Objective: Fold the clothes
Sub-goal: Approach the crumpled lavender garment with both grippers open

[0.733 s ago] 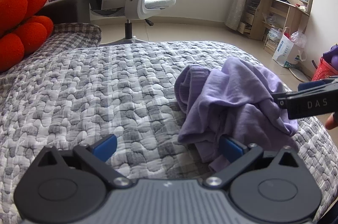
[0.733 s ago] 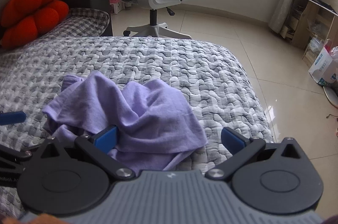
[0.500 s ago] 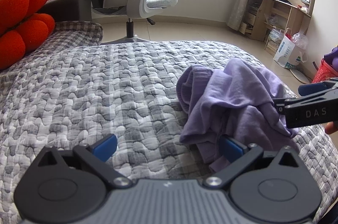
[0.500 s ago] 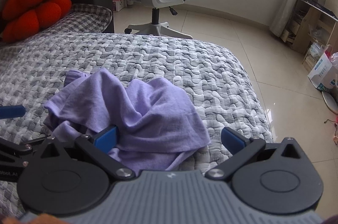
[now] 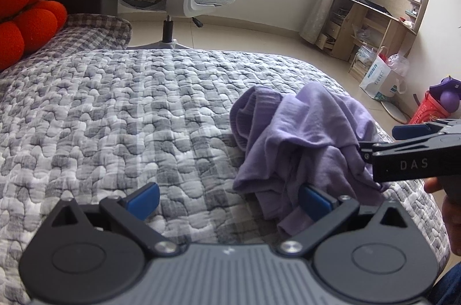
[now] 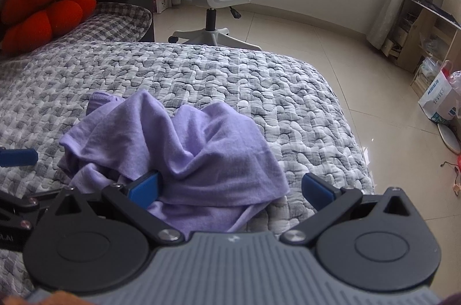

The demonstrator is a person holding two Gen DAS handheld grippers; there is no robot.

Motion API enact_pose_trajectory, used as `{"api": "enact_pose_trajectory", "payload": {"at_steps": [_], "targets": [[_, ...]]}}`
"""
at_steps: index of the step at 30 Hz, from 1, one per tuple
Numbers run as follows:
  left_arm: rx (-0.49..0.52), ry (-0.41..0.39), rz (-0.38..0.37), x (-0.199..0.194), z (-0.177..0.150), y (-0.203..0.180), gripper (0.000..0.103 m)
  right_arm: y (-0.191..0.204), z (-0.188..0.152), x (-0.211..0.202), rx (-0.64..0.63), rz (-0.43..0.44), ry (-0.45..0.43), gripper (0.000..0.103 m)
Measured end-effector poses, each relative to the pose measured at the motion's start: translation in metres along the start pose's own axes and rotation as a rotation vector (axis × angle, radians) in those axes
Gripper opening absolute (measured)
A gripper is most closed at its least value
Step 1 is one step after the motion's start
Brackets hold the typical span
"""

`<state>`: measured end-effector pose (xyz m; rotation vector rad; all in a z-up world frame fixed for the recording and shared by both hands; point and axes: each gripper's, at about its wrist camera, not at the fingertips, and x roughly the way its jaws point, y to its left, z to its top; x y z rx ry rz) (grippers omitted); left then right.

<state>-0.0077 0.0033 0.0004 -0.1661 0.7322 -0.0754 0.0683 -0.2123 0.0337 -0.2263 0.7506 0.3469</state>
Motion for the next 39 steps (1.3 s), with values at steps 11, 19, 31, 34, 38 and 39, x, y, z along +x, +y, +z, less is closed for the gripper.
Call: {"api": "enact_pose_trajectory", "payload": {"at_steps": [11,19,31,34,38,39], "targets": [[0.013,0.007,0.005,0.005,0.004,-0.014,0.103,-0.002,0.004,-0.005,0.074,0.094,-0.023,0.103],[0.037,-0.007,0.052,0.016,-0.001,-0.028,0.103,0.004,0.000,-0.005,0.064,0.108,-0.031,0.103],[0.052,-0.008,0.101,0.015,-0.014,-0.041,0.103,0.002,-0.004,0.008,0.168,0.173,0.020,0.103],[0.067,-0.013,0.089,0.014,-0.017,-0.043,0.103,-0.005,-0.006,0.017,0.247,0.207,0.057,0.103],[0.004,-0.019,0.035,0.011,-0.015,-0.034,0.103,-0.010,-0.007,0.022,0.316,0.223,0.069,0.103],[-0.029,-0.021,0.020,0.010,-0.013,-0.029,0.103,-0.010,-0.007,0.021,0.315,0.223,0.067,0.103]]}}
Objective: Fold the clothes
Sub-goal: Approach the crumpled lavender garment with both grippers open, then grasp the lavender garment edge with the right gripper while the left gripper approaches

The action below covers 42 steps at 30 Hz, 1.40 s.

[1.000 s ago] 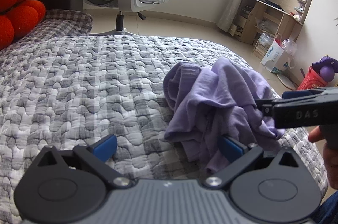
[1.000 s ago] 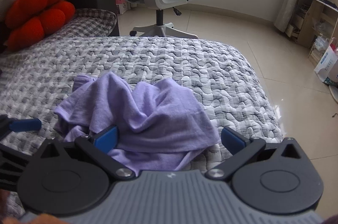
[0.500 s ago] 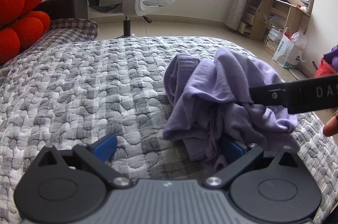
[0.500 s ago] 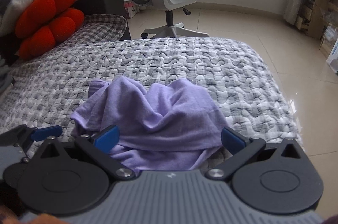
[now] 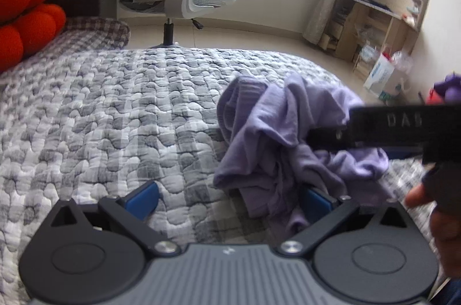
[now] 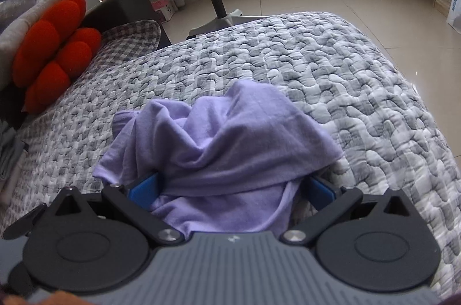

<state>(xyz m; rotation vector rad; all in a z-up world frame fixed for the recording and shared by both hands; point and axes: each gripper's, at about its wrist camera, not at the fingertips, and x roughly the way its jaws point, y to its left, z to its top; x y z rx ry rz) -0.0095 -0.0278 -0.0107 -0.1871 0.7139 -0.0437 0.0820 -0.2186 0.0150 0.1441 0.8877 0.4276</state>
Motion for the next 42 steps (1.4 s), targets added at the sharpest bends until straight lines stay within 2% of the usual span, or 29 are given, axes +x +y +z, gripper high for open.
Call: {"api": "enact_pose_trajectory", "payload": {"at_steps": [4,10,12,15,17,18,20,21,22,27,34,38,42], "targets": [[-0.048,-0.009,-0.016,-0.002,0.002,0.009,0.103,0.000,-0.004,-0.003,-0.004,0.006,-0.017,0.103],[-0.036,-0.014,-0.018,-0.004,0.002,0.008,0.103,0.004,-0.001,-0.003,-0.031,0.005,-0.024,0.103],[-0.019,-0.029,-0.019,-0.005,0.007,0.009,0.103,0.006,0.002,-0.006,-0.042,0.027,-0.037,0.103],[0.006,-0.053,-0.015,-0.008,0.010,0.008,0.103,0.008,0.006,-0.012,-0.060,0.055,-0.059,0.084],[0.011,-0.062,-0.012,-0.010,0.010,0.007,0.103,0.009,0.006,-0.013,-0.066,0.065,-0.068,0.067],[0.015,-0.066,-0.013,-0.010,0.011,0.007,0.103,0.010,0.006,-0.014,-0.070,0.068,-0.074,0.063],[0.025,-0.070,-0.015,-0.010,0.013,0.006,0.103,0.012,0.007,-0.017,-0.080,0.059,-0.096,0.043],[0.030,-0.072,-0.015,-0.010,0.014,0.007,0.103,0.012,0.007,-0.019,-0.086,0.048,-0.110,0.036],[0.035,-0.073,-0.016,-0.009,0.016,0.008,0.103,0.013,0.008,-0.021,-0.092,0.037,-0.125,0.023],[0.044,-0.078,-0.021,-0.009,0.016,0.008,0.103,0.008,0.017,-0.038,-0.111,-0.051,-0.247,0.020],[0.045,-0.073,-0.021,-0.008,0.013,0.007,0.103,0.005,0.019,-0.037,-0.175,-0.231,-0.320,0.020],[0.072,-0.060,-0.030,-0.007,0.012,0.004,0.103,-0.001,0.020,-0.041,-0.156,-0.233,-0.349,0.021],[0.106,-0.058,-0.028,-0.007,0.010,-0.002,0.102,-0.001,0.020,-0.039,-0.174,-0.306,-0.360,0.021]]}}
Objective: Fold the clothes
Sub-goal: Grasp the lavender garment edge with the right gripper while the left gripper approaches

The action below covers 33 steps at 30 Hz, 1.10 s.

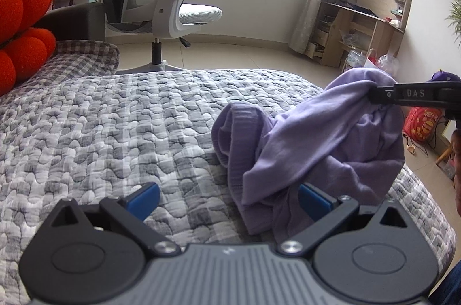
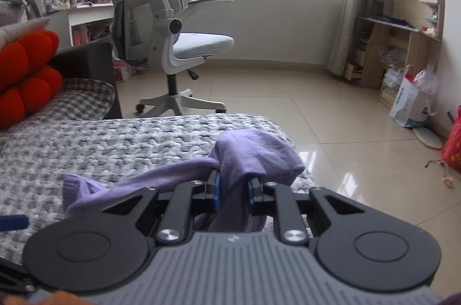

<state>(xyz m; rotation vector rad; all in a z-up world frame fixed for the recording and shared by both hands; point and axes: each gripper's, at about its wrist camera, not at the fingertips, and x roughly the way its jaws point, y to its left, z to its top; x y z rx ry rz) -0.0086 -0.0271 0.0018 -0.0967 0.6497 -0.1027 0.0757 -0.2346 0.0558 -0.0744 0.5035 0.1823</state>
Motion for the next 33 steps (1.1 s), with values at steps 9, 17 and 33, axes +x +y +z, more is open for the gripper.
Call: {"api": "enact_pose_trajectory", "payload": {"at_steps": [9,17,33], "targets": [[0.011,0.024,-0.003,0.0039,-0.0012,-0.0014,0.102,-0.0031,-0.0046,0.0057,-0.028,-0.029,0.061,0.022],[0.008,0.041,0.003,0.0069,-0.0026,0.0003,0.102,-0.0042,-0.0047,0.0027,-0.018,0.015,0.071,0.024],[0.008,0.039,0.010,0.0074,-0.0021,-0.0005,0.102,-0.0020,-0.0015,0.0018,-0.027,0.040,0.072,0.036]]}}
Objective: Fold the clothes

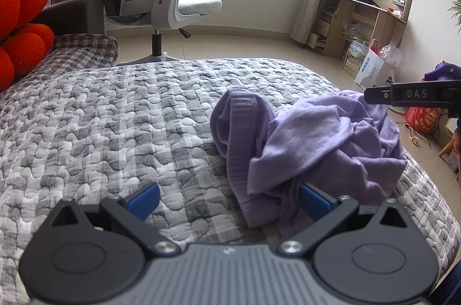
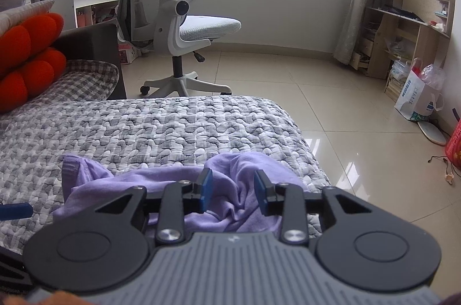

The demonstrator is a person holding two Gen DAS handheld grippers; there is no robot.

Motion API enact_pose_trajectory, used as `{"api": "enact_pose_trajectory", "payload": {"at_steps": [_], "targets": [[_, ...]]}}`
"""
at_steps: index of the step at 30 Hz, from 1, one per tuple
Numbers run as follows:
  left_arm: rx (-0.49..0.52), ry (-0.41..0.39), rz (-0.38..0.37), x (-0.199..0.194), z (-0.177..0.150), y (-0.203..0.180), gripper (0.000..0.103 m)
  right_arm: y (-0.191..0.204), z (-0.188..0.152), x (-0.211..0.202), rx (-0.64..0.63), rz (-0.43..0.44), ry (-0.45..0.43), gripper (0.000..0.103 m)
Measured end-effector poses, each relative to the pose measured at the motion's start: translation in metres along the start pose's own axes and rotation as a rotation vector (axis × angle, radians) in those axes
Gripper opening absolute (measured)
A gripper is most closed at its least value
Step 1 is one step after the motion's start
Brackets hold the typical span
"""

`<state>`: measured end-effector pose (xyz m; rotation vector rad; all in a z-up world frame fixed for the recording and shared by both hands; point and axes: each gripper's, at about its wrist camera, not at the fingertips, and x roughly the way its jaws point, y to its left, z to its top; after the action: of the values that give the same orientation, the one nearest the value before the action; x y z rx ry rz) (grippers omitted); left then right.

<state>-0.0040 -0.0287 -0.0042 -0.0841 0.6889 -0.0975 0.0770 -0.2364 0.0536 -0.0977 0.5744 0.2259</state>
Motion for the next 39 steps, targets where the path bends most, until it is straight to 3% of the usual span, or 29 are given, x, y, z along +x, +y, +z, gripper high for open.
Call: {"api": "enact_pose_trajectory", "payload": {"at_steps": [11,17,20,30,35,36,39], "targets": [[0.006,0.005,0.002,0.003,0.001,0.000,0.102,0.000,0.001,0.001,0.000,0.004,0.003,0.041],[0.028,-0.025,0.054,0.007,0.010,-0.001,0.102,-0.001,0.001,0.001,0.003,0.003,0.000,0.042],[0.055,-0.028,0.070,0.014,0.018,-0.005,0.097,-0.001,0.002,0.001,0.008,0.002,-0.003,0.043],[0.123,-0.002,0.020,0.020,0.012,-0.025,0.037,-0.002,0.004,0.001,0.014,-0.002,-0.006,0.046],[0.056,0.003,0.007,0.015,0.019,-0.016,0.022,-0.003,0.003,0.001,0.014,-0.001,-0.007,0.047],[0.031,-0.013,0.011,0.011,0.021,-0.011,0.015,-0.003,0.004,0.001,0.014,-0.001,-0.007,0.047],[-0.045,-0.061,0.026,-0.002,0.030,0.003,0.010,-0.004,0.004,0.000,0.014,-0.002,-0.008,0.047]]}}
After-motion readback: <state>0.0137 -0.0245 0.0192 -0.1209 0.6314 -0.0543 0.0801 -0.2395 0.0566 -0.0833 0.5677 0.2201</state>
